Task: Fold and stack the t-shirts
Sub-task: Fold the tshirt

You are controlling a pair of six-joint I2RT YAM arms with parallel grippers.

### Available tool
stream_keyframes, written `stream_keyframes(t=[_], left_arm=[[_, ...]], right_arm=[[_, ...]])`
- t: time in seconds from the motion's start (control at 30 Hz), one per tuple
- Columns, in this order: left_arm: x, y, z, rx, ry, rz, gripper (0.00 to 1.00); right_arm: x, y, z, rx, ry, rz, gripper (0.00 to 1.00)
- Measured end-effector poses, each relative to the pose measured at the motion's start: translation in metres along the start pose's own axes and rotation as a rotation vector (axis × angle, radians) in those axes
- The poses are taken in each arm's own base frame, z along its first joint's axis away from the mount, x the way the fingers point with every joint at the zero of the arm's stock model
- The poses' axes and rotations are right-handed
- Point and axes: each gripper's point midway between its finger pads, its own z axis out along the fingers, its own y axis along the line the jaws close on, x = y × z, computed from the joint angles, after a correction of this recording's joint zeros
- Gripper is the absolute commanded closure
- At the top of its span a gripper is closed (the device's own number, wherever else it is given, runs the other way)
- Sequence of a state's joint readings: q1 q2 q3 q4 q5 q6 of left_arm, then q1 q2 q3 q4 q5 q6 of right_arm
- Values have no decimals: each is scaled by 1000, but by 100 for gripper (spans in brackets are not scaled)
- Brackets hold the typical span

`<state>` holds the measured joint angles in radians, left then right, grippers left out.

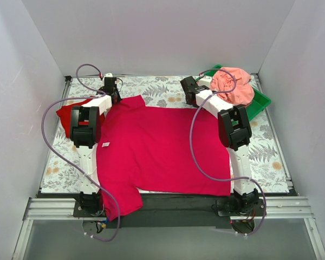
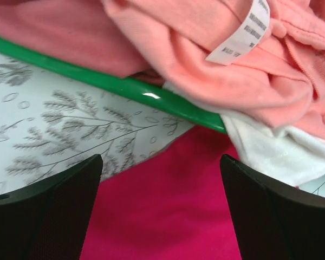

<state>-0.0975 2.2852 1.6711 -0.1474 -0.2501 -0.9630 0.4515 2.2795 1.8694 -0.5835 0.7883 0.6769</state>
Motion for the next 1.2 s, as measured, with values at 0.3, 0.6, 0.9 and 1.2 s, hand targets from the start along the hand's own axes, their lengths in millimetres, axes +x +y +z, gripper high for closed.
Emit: stream_keyframes(t=[0.3, 0.6, 0.9, 1.2], left_arm=[[-5, -2, -9, 17, -10, -6, 100], [-5, -2, -11, 21, -14, -8, 100], [-5, -1, -14, 24, -14, -7, 100], [-5, -1, -19, 31, -14, -7, 100]], right_arm=[[15, -17, 20, 62, 41, -34, 9], [20, -23, 22, 85, 36, -41, 16], [27, -46, 19, 144, 44, -72, 34], [33, -58, 21, 172, 70, -116, 71]])
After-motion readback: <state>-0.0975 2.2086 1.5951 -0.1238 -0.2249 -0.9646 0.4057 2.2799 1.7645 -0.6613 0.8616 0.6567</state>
